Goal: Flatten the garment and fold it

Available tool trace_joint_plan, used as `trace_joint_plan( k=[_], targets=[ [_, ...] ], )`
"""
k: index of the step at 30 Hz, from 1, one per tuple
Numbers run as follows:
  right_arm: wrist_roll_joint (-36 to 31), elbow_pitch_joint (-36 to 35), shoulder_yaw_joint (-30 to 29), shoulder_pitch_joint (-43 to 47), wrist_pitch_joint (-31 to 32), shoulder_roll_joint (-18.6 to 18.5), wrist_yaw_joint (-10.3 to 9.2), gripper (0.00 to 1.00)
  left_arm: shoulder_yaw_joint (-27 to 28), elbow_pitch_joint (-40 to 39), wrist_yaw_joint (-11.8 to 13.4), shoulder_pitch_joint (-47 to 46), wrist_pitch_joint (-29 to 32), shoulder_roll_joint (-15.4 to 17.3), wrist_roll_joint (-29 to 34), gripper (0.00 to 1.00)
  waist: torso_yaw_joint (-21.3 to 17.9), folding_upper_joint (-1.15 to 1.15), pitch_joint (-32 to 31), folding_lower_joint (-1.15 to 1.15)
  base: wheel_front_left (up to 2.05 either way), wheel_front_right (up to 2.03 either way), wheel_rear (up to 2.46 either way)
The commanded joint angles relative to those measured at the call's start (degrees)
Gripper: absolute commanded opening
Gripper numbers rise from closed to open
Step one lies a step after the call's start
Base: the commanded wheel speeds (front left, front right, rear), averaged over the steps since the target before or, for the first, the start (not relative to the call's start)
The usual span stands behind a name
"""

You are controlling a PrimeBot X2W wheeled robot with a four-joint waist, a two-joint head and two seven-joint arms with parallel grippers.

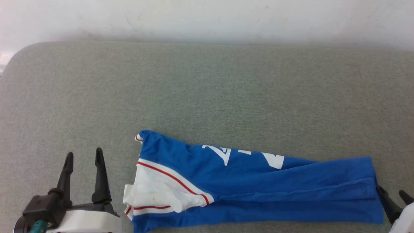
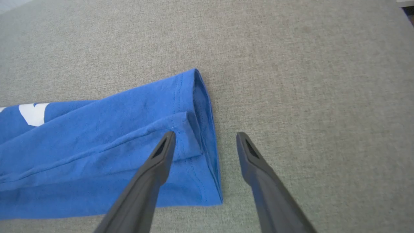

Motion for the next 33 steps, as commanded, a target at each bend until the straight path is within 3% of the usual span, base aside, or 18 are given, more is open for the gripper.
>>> trace_joint_plan(
  k=[1, 8, 15, 16, 17, 18, 26, 33],
  targets=[
    [-0.68, 0.90, 0.13, -1.42, 0.14, 0.34, -0.10, 1.00, -0.28, -0.09, 0.46, -0.22, -0.25, -0.21, 1.29, 1.00, 0.84, 0.00, 0.92, 0.00, 0.00, 0.00, 0.00],
    [-2.07, 7.97, 0.87, -4.79, -0.20, 0.15, -0.10, 1.00, -2.25, 0.42, 0.86, -2.23, -0.31, -0.31, 6.71, 1.00, 2.77, 0.00, 2.59, 0.00, 0.00, 0.00, 0.00],
    [-2.06, 15.32, 0.19, -4.58, 5.44, 0.77, -0.10, 1.00, -3.68, 1.86, 0.53, -2.63, -0.31, -1.37, 6.87, 1.00, 3.92, 0.00, 1.80, 0.00, 0.00, 0.00, 0.00],
    [-1.94, 15.89, -0.12, -4.58, 6.02, 0.93, -0.10, 0.89, -3.74, 1.98, 0.50, -2.54, -0.31, -1.43, 6.77, 1.00, 3.96, 0.00, 1.67, 0.00, 0.00, 0.00, 0.00],
    [-1.74, 16.06, -0.04, -4.67, 6.28, 0.95, -0.10, 0.24, -3.77, 2.06, 0.49, -2.44, -0.31, -1.47, 6.67, 1.00, 3.96, 0.00, 1.57, 0.00, 0.00, 0.00, 0.00],
    [-1.53, 15.96, -0.32, -4.89, 5.93, 0.97, -0.10, 0.00, -3.75, 2.08, 0.49, -2.32, -0.31, -1.47, 6.56, 1.00, 3.90, 0.00, 1.51, 0.00, 0.00, 0.00, 0.00],
    [-2.47, 14.94, -4.17, -7.38, 0.87, -1.70, -0.10, 0.00, -3.66, 1.74, 0.46, -1.89, 0.07, -1.15, 6.05, 1.00, 2.97, 0.00, 0.92, 0.00, 0.00, 0.00, 0.00],
    [-5.20, 16.44, -11.48, -7.30, -2.18, -6.96, -0.10, 0.00, -4.48, 1.80, 0.44, -1.51, 0.72, -1.18, 5.93, 1.00, 2.62, 0.00, -0.26, 0.00, 0.00, 0.00, 0.00]
  ],
)
